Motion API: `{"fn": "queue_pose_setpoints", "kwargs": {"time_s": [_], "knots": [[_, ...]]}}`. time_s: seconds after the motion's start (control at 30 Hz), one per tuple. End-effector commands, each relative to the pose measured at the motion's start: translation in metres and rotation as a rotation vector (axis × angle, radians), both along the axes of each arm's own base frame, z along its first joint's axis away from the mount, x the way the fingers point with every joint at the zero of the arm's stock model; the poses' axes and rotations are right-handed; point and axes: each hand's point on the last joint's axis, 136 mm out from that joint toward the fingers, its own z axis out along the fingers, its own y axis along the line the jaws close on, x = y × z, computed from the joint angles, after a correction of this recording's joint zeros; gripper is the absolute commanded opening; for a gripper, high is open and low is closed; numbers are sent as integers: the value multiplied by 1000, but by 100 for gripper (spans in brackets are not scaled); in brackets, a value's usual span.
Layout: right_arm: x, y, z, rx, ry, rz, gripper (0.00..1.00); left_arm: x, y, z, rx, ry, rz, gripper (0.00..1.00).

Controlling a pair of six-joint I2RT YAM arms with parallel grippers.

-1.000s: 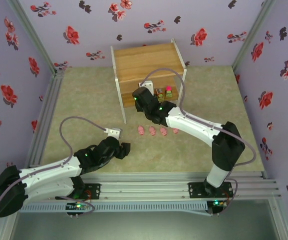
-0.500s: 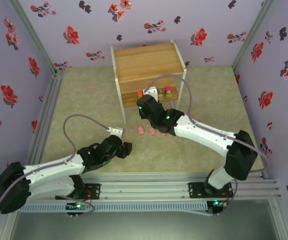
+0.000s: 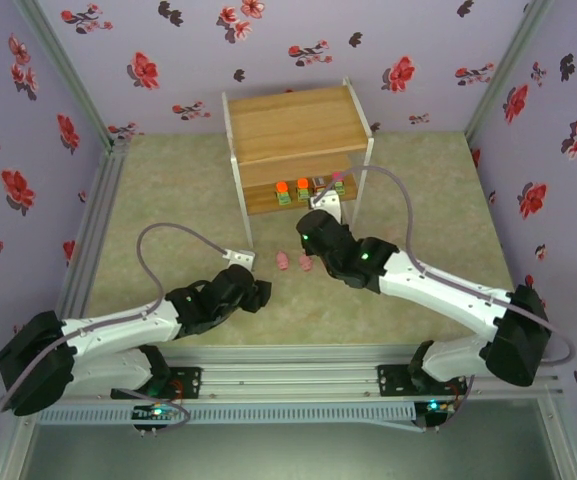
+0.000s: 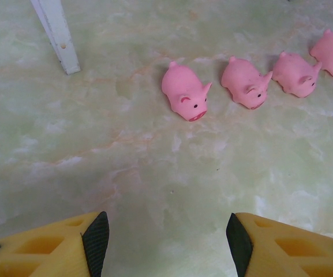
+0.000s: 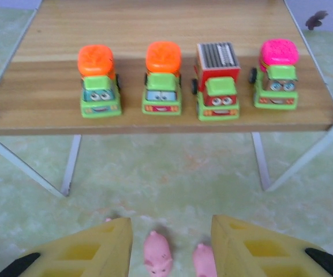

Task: Place and organize the plastic toys onto the shelf

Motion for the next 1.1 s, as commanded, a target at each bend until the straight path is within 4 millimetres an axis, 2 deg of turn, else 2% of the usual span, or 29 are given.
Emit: {"fn": "queue_pose_setpoints", "kwargs": {"time_s": [0.0, 0.37, 0.73, 1.07], "knots": [[-8, -17, 0, -19, -4, -33, 42, 5, -7, 13, -2, -34, -2, 60], [-23, -55, -29, -52, 59, -65, 43, 9, -11, 14, 24, -43, 20, 61], [-24, -95, -68, -45, 166, -143, 43, 12, -33, 12, 48, -41, -8, 61], [-26, -107, -110, -53, 282, -168, 44, 2, -62, 8, 22, -35, -115, 61]]}}
